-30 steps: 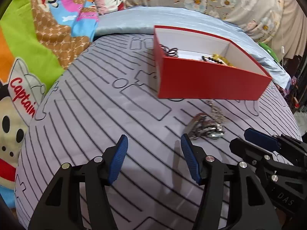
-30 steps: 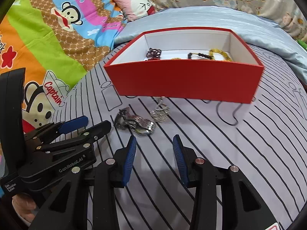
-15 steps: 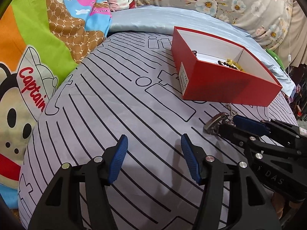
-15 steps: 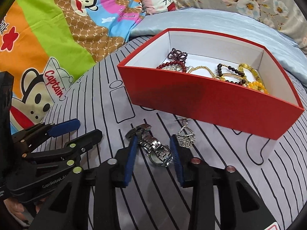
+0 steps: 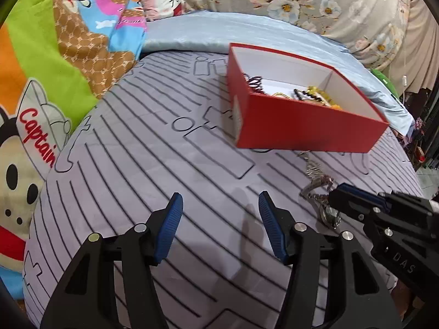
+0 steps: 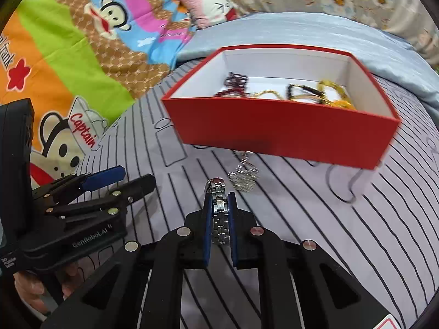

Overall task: Organize jewelry
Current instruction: 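Grasp the silver watch by its band with the right tool, then grasp the silver pendant necklace with the left tool while the right tool holds the watch, then carry the held watch and pendant up and over into the red box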

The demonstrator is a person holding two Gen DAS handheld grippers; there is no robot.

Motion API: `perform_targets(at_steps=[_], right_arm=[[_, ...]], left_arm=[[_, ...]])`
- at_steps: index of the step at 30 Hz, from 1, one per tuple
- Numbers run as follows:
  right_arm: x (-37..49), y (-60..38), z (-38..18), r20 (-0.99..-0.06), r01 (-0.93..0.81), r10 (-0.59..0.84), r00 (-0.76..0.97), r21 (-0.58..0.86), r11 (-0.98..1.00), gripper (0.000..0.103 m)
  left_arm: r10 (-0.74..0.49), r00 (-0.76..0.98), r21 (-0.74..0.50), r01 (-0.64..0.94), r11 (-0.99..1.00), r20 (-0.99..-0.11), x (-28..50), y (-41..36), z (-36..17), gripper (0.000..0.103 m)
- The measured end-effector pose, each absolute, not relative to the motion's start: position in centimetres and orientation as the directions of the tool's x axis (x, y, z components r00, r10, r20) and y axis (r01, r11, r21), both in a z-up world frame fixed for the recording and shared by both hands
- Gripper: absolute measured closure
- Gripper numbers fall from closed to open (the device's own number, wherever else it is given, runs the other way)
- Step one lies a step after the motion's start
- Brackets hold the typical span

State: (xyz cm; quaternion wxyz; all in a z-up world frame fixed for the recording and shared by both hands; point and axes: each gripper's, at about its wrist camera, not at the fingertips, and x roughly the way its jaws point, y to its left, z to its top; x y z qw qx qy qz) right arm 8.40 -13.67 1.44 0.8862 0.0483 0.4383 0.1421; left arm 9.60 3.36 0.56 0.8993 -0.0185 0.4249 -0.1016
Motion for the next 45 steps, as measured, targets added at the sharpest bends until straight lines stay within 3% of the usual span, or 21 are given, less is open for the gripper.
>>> perform_targets(at_steps=[11,21,24,29,36,37,38,45], right_arm=[[5.0,-20.4,1.5,-0.765,-0.023,0.205,0.61,0.242,0.97,0.093],[5.0,-21.3,1.4,-0.759,-0.007,0.213,0.616,0.266,0.964,0.093],[4.9,-21.4,1.3,-0.756,-0.004,0.219,0.617,0.275,0.962,0.093],[4.8,-21.7,1.2,-0.756,-0.001,0.221,0.616,0.28,0.96,0.093],[4.7,-21.8,1.4,-0.754,0.001,0.224,0.618,0.285,0.958,0.093],[4.7,-21.7,1.5,-0.753,0.0,0.224,0.619,0.285,0.958,0.093],[4.6,-21.7,1.5,-0.752,-0.001,0.225,0.62,0.286,0.958,0.093],[4.6,-21.4,2.0,-0.744,-0.012,0.23,0.627,0.287,0.958,0.093]], left_arm=[[-0.289,0.597,-0.145,0.278,0.95,-0.749,10.5,-3.3,1.5,0.049],[-0.191,0.594,-0.034,0.264,0.964,-0.781,12.3,-7.2,-0.5,0.051],[-0.166,0.607,0.001,0.264,0.964,-0.777,12.3,-7.4,-0.6,0.058],[-0.17,0.612,0.008,0.277,0.961,-0.772,12.2,-7.2,-0.5,0.084],[-0.211,0.609,-0.037,0.285,0.958,-0.765,11.6,-6.1,-0.2,0.085],[-0.214,0.61,-0.039,0.286,0.957,-0.763,11.4,-5.9,-0.1,0.088],[-0.217,0.609,-0.042,0.288,0.957,-0.763,11.3,-5.8,0.0,0.101],[-0.243,0.585,-0.09,0.278,0.956,-0.774,10.7,-4.4,0.0,0.101]])
